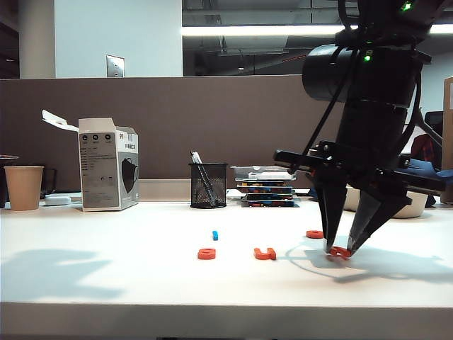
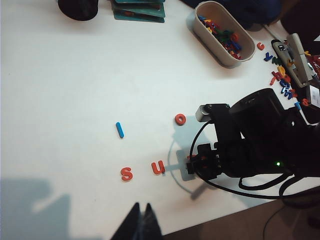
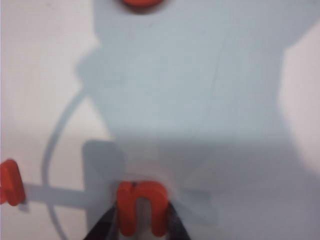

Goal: Select the appropriate letters from the row of letter magnets placed on the table to arrange into the word "sun".

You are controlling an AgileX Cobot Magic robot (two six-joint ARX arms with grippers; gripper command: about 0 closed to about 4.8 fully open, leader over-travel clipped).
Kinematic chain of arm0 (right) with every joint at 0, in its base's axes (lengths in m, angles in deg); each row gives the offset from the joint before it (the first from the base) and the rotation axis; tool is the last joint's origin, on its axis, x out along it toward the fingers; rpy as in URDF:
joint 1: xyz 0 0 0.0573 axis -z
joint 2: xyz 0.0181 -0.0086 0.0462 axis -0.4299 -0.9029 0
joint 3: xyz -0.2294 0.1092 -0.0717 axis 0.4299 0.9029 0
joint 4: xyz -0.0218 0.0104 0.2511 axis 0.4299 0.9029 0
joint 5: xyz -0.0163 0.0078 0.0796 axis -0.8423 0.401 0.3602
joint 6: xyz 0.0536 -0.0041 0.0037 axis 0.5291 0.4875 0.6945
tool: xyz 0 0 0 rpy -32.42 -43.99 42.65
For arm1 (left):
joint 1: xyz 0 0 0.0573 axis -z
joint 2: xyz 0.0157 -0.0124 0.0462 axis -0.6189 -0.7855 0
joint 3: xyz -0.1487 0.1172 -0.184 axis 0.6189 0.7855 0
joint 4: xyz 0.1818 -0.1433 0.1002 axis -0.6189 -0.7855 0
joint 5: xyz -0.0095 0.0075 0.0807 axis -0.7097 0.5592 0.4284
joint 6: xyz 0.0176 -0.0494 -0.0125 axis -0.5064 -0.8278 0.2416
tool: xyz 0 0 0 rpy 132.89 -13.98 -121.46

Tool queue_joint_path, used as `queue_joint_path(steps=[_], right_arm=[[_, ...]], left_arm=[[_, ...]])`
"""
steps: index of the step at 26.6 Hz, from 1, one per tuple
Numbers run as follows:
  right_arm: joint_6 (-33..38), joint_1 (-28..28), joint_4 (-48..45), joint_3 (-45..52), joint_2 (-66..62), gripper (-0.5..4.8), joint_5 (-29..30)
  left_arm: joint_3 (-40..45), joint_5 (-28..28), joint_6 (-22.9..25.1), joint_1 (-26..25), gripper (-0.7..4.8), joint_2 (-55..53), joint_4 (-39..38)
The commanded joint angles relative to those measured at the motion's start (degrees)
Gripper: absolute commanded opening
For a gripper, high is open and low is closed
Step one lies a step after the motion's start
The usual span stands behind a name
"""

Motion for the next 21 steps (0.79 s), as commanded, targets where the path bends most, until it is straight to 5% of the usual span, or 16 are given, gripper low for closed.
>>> queue_joint_path(steps=[1, 5, 21], right_arm=[[0.2, 0.0, -0.2, 0.0, 0.2, 1.11, 0.2], [0.2, 0.0, -0.2, -0.1, 0.2, 1.83, 0.1], [-3.4, 0.1, 6.1, -9.8, 1.2, 1.84, -3.4]], left_arm=[[-0.2, 0.1, 0.2, -0.1, -0.05, 0.2, 0.2], [-0.2, 0.1, 0.2, -0.1, -0.05, 0.2, 0.2], [-0.2, 0.1, 0.2, -0.1, -0.05, 0.2, 0.1]])
